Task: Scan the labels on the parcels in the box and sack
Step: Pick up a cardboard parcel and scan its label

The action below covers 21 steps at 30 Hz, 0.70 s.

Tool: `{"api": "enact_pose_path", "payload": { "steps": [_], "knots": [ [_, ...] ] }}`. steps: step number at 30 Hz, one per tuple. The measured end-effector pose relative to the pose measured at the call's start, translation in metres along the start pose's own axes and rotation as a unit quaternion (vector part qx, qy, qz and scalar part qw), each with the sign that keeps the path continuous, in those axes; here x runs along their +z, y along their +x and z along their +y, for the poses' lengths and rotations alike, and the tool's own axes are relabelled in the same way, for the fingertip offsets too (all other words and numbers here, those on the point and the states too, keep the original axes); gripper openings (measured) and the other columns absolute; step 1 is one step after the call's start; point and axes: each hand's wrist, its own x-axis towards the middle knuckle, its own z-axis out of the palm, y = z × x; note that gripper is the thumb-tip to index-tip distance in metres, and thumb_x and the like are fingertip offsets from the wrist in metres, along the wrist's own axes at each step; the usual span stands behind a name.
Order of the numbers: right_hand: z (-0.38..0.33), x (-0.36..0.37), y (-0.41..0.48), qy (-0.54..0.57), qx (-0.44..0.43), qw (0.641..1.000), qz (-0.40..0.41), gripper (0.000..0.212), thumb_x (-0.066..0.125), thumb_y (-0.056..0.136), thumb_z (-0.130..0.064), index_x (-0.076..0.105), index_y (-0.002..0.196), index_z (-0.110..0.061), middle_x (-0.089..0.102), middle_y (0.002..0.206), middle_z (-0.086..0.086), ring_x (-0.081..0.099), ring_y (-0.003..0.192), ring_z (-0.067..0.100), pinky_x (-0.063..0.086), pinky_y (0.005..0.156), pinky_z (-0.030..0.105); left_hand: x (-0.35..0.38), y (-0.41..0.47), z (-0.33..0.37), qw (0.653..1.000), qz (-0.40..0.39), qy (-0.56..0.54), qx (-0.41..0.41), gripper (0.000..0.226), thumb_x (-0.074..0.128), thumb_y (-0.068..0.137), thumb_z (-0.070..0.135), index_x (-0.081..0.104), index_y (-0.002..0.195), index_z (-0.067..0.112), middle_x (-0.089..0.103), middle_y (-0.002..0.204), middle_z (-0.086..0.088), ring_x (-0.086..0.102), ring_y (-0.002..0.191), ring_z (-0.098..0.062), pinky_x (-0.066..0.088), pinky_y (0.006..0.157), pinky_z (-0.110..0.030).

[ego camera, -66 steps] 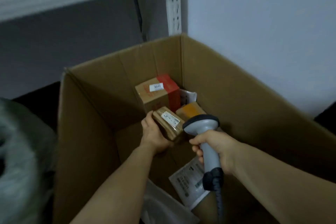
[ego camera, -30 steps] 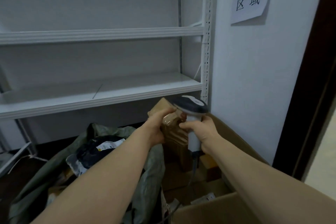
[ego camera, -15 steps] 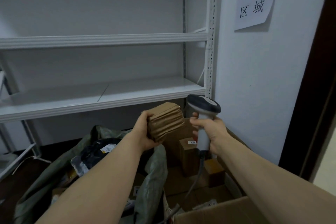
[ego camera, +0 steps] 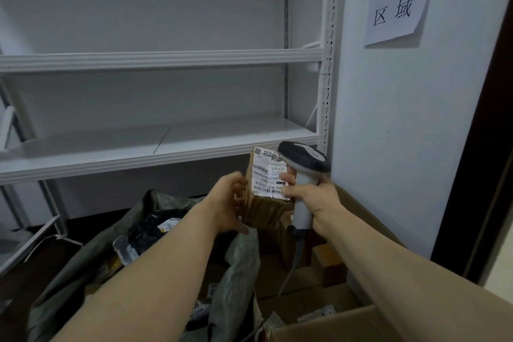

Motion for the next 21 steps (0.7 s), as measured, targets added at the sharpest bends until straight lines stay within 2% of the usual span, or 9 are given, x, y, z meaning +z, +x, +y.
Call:
{"api": "enact_pose_path", "payload": {
  "steps": [1,3,6,8,11,13,15,19,21],
  "knots": [
    [0.0,0.001,0.0,-0.009,-0.003,1.0,0.002,0.035,0.069,0.074,0.012,0.063,0.098,-0.013,0.073,0.094,0.004,0.07,0.087,0.02,0.058,0.079,0.039,0.002,-0.004,0.003,1.0,-0.014,0.004,0.0,0.034,0.059,0.077,0.032,0.061,0.099,0.007,0.059,0.103,-0.014,0.053,0.101,-0.038,0.026,0.104,-0.065],
    [0.002,0.001,0.001,-0.018,-0.003,1.0,0.002,0.035,0.07,0.073,0.011,0.064,0.099,-0.011,0.074,0.092,0.003,0.071,0.088,0.02,0.057,0.082,0.041,0.009,-0.017,0.007,0.998,-0.049,0.026,0.003,0.033,0.056,0.085,0.04,0.064,0.104,0.013,0.062,0.102,-0.014,0.054,0.102,-0.038,0.028,0.104,-0.063],
    [0.001,0.004,-0.001,-0.029,-0.004,1.0,-0.007,0.033,0.071,0.072,0.011,0.065,0.097,-0.011,0.074,0.094,0.005,0.07,0.09,0.022,0.056,0.085,0.042,0.008,-0.022,0.003,0.995,-0.071,0.069,0.017,0.021,0.052,0.088,0.021,0.062,0.107,0.017,0.064,0.098,-0.011,0.058,0.096,-0.031,0.037,0.101,-0.054],
    [0.0,0.007,-0.003,-0.039,-0.017,0.999,-0.016,0.027,0.071,0.074,0.009,0.065,0.092,-0.011,0.073,0.097,0.008,0.068,0.094,0.022,0.055,0.086,0.039,0.003,-0.017,0.001,0.996,-0.067,0.045,0.036,0.035,0.056,0.084,0.011,0.057,0.118,0.016,0.065,0.106,-0.014,0.06,0.102,-0.033,0.041,0.1,-0.055],
    [-0.005,0.006,-0.006,-0.088,-0.037,0.995,-0.03,0.027,0.074,0.076,0.0,0.065,0.101,-0.009,0.07,0.098,0.006,0.066,0.087,0.017,0.057,0.072,0.028,-0.006,-0.006,0.002,0.996,-0.006,-0.039,0.076,0.071,0.067,0.074,-0.002,0.04,0.135,0.022,0.059,0.121,-0.018,0.061,0.107,-0.039,0.052,0.084,-0.058],
    [-0.009,0.004,-0.011,-0.103,-0.015,0.992,-0.065,0.025,0.073,0.08,-0.006,0.065,0.103,-0.008,0.071,0.087,0.006,0.068,0.07,0.015,0.055,0.06,0.026,-0.011,-0.004,0.004,0.992,0.028,-0.048,0.113,0.074,0.065,0.076,-0.009,0.038,0.134,0.027,0.06,0.116,-0.013,0.061,0.103,-0.036,0.054,0.082,-0.053],
    [-0.013,0.004,-0.015,-0.109,0.024,0.99,-0.09,0.016,0.07,0.082,-0.008,0.066,0.098,-0.006,0.068,0.067,0.006,0.061,0.052,0.014,0.051,0.052,0.025,-0.013,-0.006,0.007,0.99,0.044,-0.032,0.129,0.075,0.063,0.077,-0.014,0.037,0.135,0.026,0.061,0.109,-0.009,0.062,0.095,-0.031,0.055,0.079,-0.049],
    [-0.019,0.004,-0.018,-0.139,0.091,0.978,-0.122,0.012,0.067,0.081,-0.005,0.066,0.093,-0.006,0.06,0.058,0.004,0.05,0.046,0.012,0.044,0.047,0.023,-0.018,-0.007,0.01,0.988,0.063,-0.034,0.135,0.082,0.063,0.075,-0.02,0.032,0.136,0.026,0.062,0.105,-0.008,0.064,0.088,-0.029,0.058,0.056,-0.039],
    [-0.021,0.006,-0.018,-0.157,0.099,0.973,-0.137,0.011,0.068,0.08,-0.004,0.064,0.09,-0.007,0.058,0.057,0.004,0.049,0.045,0.012,0.043,0.046,0.022,-0.021,-0.007,0.01,0.987,0.069,-0.033,0.139,0.086,0.063,0.074,-0.021,0.03,0.136,0.028,0.063,0.107,-0.009,0.065,0.089,-0.029,0.057,0.053,-0.037]
  ]
}}
